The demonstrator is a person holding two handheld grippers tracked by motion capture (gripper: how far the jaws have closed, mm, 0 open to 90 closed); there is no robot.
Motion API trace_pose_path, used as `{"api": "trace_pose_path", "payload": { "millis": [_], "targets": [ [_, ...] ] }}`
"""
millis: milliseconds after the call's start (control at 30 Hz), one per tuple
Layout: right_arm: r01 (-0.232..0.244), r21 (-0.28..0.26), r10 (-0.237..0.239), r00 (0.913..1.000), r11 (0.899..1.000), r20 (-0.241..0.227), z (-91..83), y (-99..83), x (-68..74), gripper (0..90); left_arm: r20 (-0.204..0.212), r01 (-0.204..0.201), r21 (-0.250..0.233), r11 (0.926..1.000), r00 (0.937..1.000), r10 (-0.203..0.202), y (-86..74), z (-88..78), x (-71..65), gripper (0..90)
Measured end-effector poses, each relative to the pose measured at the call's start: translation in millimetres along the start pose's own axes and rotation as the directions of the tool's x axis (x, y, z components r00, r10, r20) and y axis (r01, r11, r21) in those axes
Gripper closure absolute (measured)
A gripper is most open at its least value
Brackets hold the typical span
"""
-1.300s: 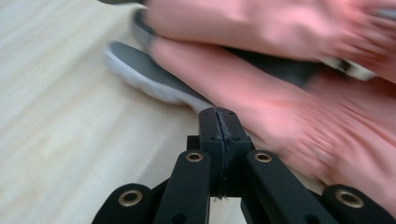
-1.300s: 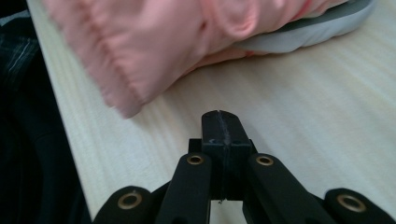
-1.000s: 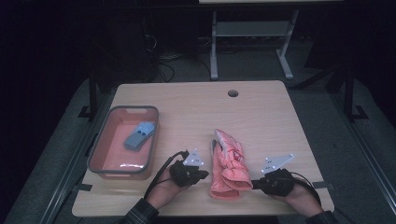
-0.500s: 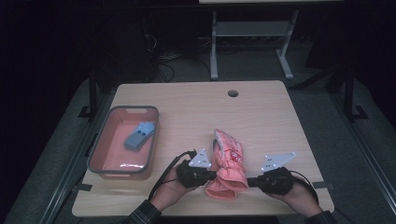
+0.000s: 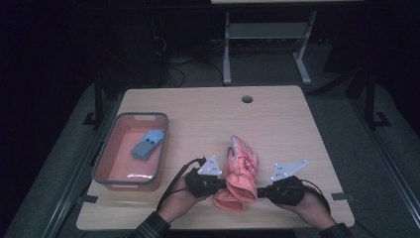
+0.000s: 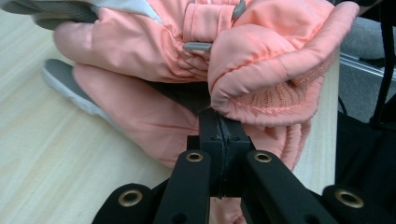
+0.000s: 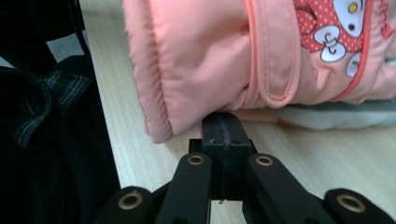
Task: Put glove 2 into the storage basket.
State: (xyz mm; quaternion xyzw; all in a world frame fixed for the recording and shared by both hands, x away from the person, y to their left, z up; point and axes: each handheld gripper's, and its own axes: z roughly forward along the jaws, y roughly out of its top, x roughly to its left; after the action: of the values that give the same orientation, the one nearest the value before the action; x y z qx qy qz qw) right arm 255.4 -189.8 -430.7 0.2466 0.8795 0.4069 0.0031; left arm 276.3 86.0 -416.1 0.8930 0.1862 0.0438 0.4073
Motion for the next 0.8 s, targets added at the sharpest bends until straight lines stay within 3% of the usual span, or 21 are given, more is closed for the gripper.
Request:
{"api": "trace_pose_path", "payload": {
  "millis": [233,467,567,800],
  "targets": [
    [0.029,-0.015,-0.029,0.9996,0.999,0.003,5.2,12.3,3.3,90.0,-0.023,0.021,-0.009,0.9997,0.9995,-0.021,-4.3,-11.5,9.2,89.4],
    [0.037,0.028,-0.037,0.9993,0.999,0.000,13.1,11.8,4.9,90.0,0.007,0.021,0.040,0.9990,0.9997,-0.022,-13.7,-7.5,9.9,89.0],
    [0.041,0.037,-0.042,0.9990,0.998,0.016,11.7,9.6,2.5,90.0,-0.003,0.003,0.064,0.9979,1.0000,-0.003,-14.1,-7.5,10.4,87.6],
    [0.015,-0.035,-0.012,0.9964,0.999,0.084,-7.5,19.5,-11.0,90.0,-0.036,0.051,0.055,0.9972,0.9981,-0.049,-13.0,-16.8,23.3,79.1]
  ]
}}
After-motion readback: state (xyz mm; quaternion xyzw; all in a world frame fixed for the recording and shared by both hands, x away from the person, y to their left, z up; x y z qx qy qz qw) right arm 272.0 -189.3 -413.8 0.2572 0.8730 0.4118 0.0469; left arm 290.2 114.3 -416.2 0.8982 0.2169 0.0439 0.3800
